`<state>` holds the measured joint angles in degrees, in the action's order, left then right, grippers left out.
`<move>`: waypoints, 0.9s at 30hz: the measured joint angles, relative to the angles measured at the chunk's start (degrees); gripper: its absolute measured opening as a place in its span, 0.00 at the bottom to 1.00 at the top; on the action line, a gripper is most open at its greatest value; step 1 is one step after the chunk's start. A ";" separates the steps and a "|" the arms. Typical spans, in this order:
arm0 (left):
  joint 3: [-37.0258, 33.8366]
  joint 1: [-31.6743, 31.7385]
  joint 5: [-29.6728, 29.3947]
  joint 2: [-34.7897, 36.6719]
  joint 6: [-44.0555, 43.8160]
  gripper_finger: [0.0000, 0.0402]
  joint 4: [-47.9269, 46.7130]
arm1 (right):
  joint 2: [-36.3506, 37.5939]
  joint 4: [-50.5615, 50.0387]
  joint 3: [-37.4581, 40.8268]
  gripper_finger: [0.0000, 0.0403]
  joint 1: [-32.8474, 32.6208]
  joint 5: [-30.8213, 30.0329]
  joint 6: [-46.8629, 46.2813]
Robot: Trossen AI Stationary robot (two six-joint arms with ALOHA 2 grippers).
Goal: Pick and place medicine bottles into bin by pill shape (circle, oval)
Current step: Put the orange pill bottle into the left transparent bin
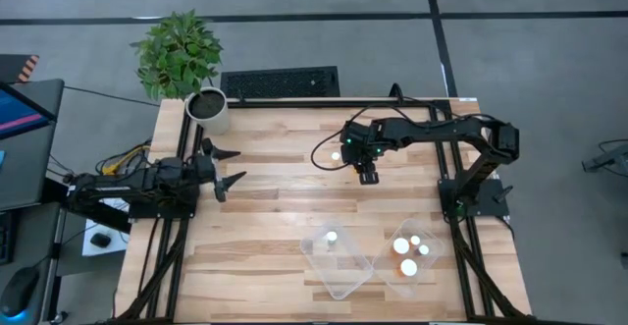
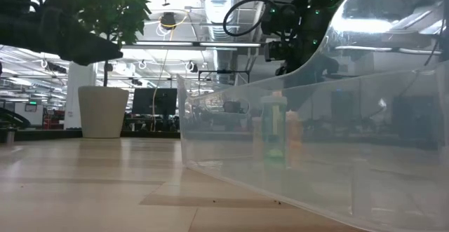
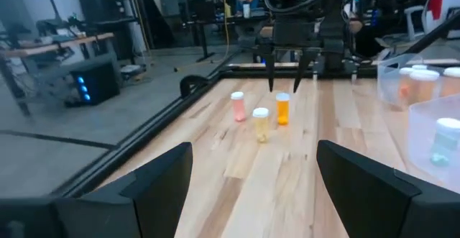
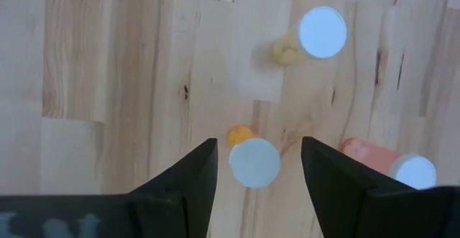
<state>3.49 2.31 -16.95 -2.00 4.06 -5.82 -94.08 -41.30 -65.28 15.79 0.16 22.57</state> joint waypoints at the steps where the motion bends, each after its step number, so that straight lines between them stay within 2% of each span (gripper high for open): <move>1: 0.00 0.00 -0.26 0.00 0.73 0.73 0.02 | 0.00 -0.06 0.00 0.51 0.00 0.00 0.00; 4: -0.02 0.00 0.18 0.00 2.83 0.73 0.35 | 0.00 -0.05 0.00 0.51 0.00 0.00 -0.02; 5: -0.13 0.07 2.30 0.02 3.02 0.73 0.99 | 0.00 -0.05 0.00 0.51 0.00 0.00 -0.02; 8: -0.20 0.04 15.29 0.14 3.65 0.73 6.01 | 0.00 -0.17 0.00 0.52 0.00 0.00 -0.02; 10: -0.19 -0.02 20.39 0.17 4.13 0.73 9.70 | 0.00 -0.28 0.00 0.52 0.00 0.00 -0.04; 13: -2.97 0.00 18.23 0.17 5.82 0.73 15.03 | 0.00 -0.26 0.00 0.51 0.00 0.00 -0.17; 16: -2.80 0.02 12.80 -0.65 7.14 0.73 13.44 | 0.00 -0.37 0.00 0.51 0.00 0.00 -0.99; 21: -2.91 -0.07 14.31 -0.48 6.78 0.73 13.03 | 0.00 -0.60 0.00 0.51 0.00 0.00 -1.07; 27: -2.93 -0.07 13.29 -0.48 2.44 0.73 8.25 | 0.00 -0.12 0.00 0.51 -0.04 0.00 0.23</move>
<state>0.56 2.24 -3.66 -2.48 6.50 2.43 -94.08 -41.42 -65.28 15.75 0.16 22.79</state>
